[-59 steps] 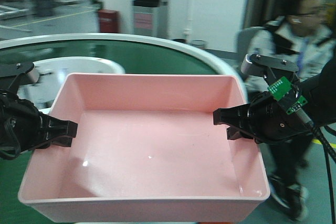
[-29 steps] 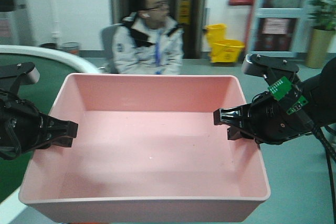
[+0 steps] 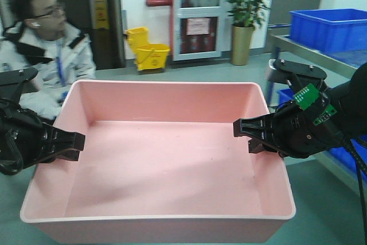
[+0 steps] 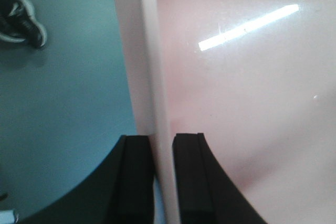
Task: Grab pink bin and stack on right shelf
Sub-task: 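Hold the pink bin with both grippers while the base turns and drives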
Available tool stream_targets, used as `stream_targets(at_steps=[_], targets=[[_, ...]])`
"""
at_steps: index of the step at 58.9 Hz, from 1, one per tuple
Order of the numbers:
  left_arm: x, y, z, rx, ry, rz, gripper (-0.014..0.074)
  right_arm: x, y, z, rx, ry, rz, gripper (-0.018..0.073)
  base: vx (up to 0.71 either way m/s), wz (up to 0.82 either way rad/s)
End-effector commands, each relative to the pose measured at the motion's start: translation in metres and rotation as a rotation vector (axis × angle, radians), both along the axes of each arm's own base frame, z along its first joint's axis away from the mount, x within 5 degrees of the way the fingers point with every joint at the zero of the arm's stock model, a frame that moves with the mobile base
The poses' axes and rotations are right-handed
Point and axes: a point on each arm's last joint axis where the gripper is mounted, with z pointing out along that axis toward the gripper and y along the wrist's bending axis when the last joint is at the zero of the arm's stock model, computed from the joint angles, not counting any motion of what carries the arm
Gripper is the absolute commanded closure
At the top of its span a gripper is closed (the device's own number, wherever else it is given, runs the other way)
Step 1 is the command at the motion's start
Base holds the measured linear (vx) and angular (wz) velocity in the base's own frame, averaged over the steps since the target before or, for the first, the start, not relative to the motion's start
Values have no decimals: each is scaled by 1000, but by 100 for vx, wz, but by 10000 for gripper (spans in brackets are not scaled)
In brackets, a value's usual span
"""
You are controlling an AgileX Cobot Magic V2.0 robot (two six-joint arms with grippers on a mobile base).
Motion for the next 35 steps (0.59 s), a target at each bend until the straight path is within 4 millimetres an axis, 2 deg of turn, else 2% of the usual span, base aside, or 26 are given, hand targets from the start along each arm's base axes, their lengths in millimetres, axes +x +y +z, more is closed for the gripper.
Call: stream_targets(at_steps=[1,14,35], targets=[[-8,2,26,-36,-120,3,601,-3,-6,31,22,-170,-8,568,30,-50],[-8,2,26,-36,-120,3,601,-3,-6,31,22,-170,-8,568,34,-36],[-8,2,26,-36,-120,3,601,-3,-6,31,22,-170,-8,568,42,-17]])
